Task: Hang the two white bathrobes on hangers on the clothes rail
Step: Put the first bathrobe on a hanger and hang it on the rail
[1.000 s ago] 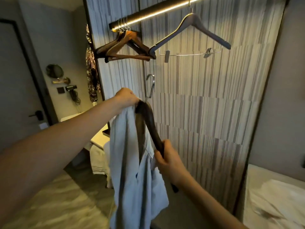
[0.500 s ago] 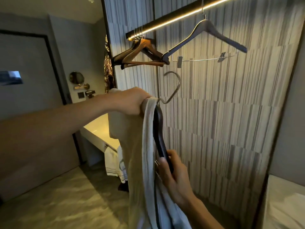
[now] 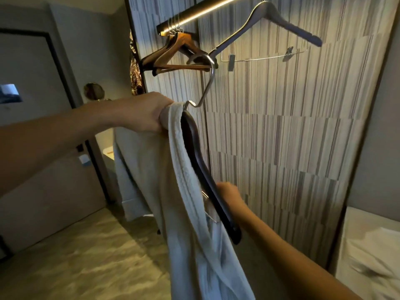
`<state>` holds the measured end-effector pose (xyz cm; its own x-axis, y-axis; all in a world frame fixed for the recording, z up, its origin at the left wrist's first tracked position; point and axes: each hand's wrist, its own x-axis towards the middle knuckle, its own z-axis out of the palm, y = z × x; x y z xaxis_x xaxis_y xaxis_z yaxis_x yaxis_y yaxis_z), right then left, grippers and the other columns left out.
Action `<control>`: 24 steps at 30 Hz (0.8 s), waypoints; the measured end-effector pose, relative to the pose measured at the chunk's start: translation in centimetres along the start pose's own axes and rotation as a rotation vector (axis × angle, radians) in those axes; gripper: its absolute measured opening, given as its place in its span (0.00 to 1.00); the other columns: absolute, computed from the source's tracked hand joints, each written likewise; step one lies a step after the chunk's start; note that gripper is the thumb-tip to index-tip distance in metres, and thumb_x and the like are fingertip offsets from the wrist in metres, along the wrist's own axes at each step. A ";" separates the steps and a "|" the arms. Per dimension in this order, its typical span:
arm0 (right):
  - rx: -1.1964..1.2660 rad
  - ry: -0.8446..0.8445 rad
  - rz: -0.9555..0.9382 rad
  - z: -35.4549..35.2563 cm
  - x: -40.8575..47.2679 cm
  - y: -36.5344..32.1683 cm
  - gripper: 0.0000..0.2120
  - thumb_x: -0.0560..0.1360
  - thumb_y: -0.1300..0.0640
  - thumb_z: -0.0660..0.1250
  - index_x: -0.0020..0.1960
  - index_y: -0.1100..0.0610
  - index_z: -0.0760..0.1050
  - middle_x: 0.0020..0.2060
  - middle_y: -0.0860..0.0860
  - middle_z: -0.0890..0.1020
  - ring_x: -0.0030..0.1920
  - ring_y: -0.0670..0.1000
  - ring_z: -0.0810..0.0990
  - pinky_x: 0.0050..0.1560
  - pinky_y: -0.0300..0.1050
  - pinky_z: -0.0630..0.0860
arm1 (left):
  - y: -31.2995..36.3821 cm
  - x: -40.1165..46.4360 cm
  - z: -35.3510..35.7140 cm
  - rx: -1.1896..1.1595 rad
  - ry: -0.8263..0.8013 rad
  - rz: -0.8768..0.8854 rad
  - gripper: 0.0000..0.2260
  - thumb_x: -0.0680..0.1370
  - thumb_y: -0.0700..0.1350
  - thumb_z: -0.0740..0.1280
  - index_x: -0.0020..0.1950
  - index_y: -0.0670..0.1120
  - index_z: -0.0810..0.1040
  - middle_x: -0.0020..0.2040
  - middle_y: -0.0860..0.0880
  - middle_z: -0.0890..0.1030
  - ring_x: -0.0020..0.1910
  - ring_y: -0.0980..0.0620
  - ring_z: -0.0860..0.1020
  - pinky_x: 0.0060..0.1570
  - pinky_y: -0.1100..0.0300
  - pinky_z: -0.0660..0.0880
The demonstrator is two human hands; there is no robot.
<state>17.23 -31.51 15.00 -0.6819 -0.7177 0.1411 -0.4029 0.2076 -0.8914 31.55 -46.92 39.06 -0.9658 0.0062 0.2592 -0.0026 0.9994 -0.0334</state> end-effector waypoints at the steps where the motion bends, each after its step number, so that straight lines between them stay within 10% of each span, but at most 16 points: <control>1: -0.083 0.049 -0.042 -1.3 0.1 -0.3 0.08 0.78 0.61 0.63 0.45 0.62 0.79 0.40 0.59 0.83 0.38 0.52 0.84 0.44 0.49 0.84 | -0.5 -0.7 0.0 0.012 0.013 -0.014 0.08 0.71 0.40 0.76 0.47 0.43 0.81 0.42 0.46 0.82 0.41 0.50 0.80 0.43 0.51 0.78; 4: -0.391 0.247 -0.203 -6.4 0.2 -2.1 0.10 0.78 0.61 0.62 0.43 0.62 0.80 0.37 0.61 0.82 0.38 0.61 0.82 0.42 0.60 0.81 | -1.3 -2.3 0.2 0.056 0.053 -0.025 0.10 0.70 0.42 0.77 0.48 0.40 0.81 0.43 0.43 0.83 0.42 0.47 0.81 0.44 0.50 0.78; 8: -0.599 0.437 -0.425 -12.7 0.0 -7.6 0.10 0.79 0.60 0.60 0.42 0.60 0.78 0.37 0.55 0.80 0.39 0.56 0.80 0.39 0.50 0.76 | -2.5 -3.0 0.3 0.138 0.173 -0.044 0.08 0.70 0.38 0.76 0.45 0.41 0.80 0.41 0.43 0.83 0.41 0.44 0.81 0.44 0.48 0.77; 14: -0.882 0.361 -0.563 -16.6 -0.6 -12.6 0.09 0.81 0.61 0.58 0.52 0.61 0.76 0.43 0.57 0.81 0.44 0.56 0.80 0.46 0.53 0.80 | -3.8 -3.3 0.3 0.111 0.438 -0.044 0.11 0.70 0.50 0.71 0.50 0.48 0.80 0.43 0.44 0.84 0.43 0.40 0.82 0.44 0.43 0.79; 24: -0.473 0.433 -0.369 -16.2 -1.0 -17.9 0.11 0.80 0.61 0.57 0.52 0.63 0.77 0.47 0.56 0.78 0.48 0.53 0.77 0.44 0.40 0.72 | 0.8 -2.8 6.2 -0.210 0.384 -0.113 0.14 0.69 0.37 0.76 0.51 0.49 0.81 0.45 0.49 0.83 0.45 0.47 0.82 0.39 0.60 0.74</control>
<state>15.25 -23.80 37.81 -0.5918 -0.4899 0.6401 -0.8058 0.3385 -0.4859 32.60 -46.33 32.29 -0.7961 -0.1315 0.5907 -0.0119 0.9793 0.2020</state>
